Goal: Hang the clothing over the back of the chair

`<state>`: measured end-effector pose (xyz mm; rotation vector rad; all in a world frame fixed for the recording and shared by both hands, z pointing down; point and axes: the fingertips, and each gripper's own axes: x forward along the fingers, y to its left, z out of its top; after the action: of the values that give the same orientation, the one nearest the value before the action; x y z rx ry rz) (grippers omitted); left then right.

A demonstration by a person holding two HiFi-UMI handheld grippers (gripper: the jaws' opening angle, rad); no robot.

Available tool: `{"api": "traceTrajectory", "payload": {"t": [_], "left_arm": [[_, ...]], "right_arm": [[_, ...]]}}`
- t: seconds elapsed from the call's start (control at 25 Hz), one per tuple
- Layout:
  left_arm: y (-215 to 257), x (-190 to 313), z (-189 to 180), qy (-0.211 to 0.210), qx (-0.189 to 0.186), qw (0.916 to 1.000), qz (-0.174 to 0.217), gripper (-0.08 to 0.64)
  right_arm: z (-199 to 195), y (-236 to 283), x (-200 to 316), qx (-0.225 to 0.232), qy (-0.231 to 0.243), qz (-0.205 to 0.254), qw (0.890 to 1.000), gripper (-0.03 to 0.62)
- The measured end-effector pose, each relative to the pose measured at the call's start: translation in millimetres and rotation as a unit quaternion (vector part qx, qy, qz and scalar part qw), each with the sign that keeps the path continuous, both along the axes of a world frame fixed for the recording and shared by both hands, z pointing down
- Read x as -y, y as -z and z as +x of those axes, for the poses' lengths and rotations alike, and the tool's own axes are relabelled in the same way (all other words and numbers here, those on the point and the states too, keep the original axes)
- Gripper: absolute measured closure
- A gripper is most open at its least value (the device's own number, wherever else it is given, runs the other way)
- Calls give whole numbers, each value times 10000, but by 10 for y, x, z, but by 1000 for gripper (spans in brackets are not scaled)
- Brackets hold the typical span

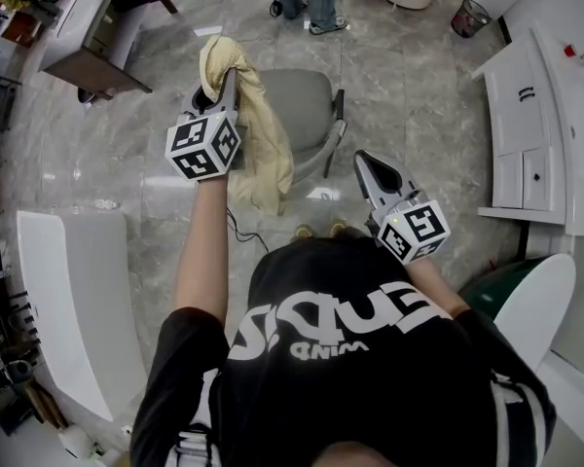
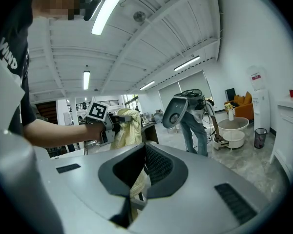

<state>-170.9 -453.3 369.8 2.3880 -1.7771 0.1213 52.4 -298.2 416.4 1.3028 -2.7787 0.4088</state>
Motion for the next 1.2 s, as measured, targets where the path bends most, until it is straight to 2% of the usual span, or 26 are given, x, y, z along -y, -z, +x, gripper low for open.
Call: {"api": "traceTrajectory", "payload": {"t": [0.2,0.4,0.96,1.04,1.2], "left_arm": [[-28,6,-26,28,-34,10000,-33,346],[-10,1,-5,26,11,10000,-16,310],[-48,-140,15,53,29,9999,-90,315],[-49,-176,4,86,65,9999,-81,340],[-62,-281,-19,147,173,9997,-50,450]], "right_arm": [[4,6,5,-29,7,14,10000,578],[27,17,4,-31,18,13,10000,578],[49,19,-77,-39,50,19,10000,578],[45,17,-89,-37,54,20,10000,578],[31,9,-112,-42,82,29,10000,578]]}}
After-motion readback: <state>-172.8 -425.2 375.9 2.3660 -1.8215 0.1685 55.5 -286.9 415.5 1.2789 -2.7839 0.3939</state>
